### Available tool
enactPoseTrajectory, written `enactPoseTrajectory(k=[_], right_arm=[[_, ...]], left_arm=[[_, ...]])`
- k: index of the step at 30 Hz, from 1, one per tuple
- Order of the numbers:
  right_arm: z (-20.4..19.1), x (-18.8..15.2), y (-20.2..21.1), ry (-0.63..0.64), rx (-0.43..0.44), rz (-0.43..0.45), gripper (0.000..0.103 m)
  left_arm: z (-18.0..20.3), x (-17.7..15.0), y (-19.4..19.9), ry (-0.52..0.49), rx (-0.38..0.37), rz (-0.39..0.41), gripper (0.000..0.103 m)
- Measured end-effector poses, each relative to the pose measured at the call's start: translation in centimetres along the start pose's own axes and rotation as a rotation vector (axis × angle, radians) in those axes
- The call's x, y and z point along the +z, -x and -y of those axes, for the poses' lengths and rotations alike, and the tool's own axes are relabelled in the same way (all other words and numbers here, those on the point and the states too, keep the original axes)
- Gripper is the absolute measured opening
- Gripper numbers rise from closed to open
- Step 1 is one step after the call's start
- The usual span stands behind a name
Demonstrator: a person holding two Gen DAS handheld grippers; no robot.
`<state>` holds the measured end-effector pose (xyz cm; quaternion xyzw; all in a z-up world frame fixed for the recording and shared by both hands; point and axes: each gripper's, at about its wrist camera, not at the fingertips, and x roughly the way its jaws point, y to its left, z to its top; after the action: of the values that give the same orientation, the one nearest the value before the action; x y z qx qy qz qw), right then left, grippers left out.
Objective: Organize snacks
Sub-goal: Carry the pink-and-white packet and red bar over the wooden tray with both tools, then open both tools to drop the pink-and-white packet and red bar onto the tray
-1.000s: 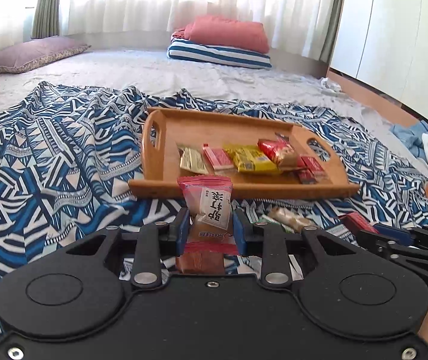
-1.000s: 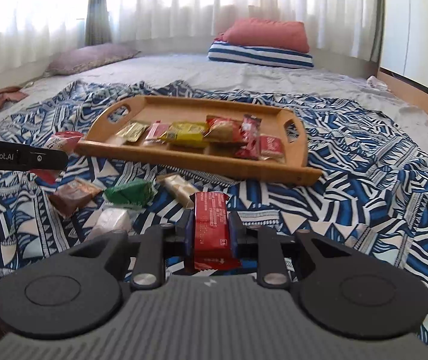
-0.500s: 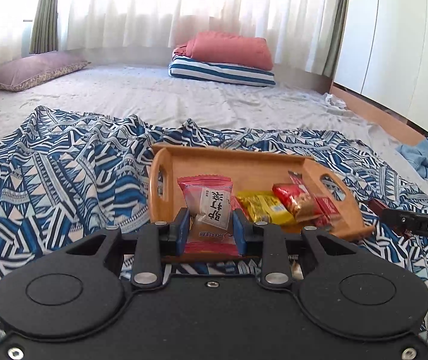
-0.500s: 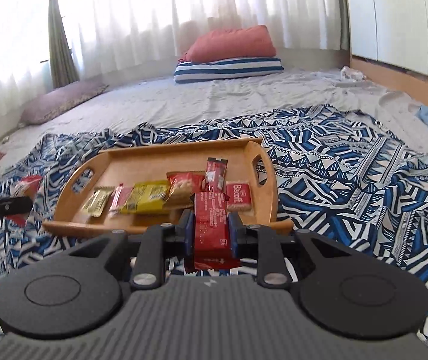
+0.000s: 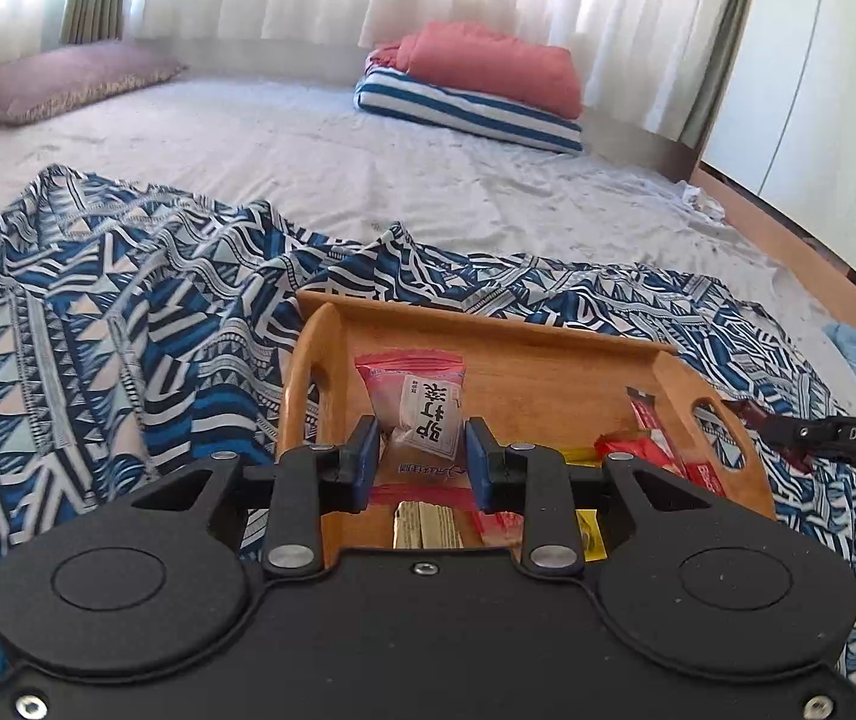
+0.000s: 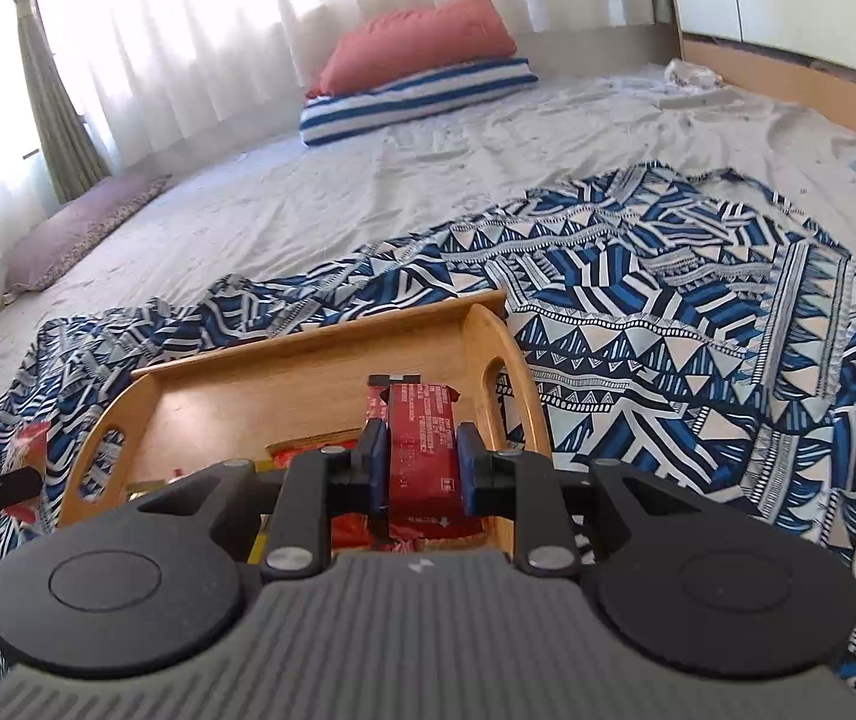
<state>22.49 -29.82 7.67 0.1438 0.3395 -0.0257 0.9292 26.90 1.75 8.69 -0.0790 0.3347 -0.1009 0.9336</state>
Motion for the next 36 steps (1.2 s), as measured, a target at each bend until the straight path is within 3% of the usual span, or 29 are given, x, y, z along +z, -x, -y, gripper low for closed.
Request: enactPoseTrajectory(k=[13, 36], right_arm=[[-0.2, 0.9, -8.5, -0.001, -0.067, -0.077, 0.028], [0.2, 0.3, -10.4, 0.02, -0.043, -0.075, 0.028]], left_arm=[[-0.3, 1.0, -8.3, 0.019, 0.059, -0.08, 0.029], [0.3, 0.1, -10.9, 0.002, 0.075, -0.108, 0.029]])
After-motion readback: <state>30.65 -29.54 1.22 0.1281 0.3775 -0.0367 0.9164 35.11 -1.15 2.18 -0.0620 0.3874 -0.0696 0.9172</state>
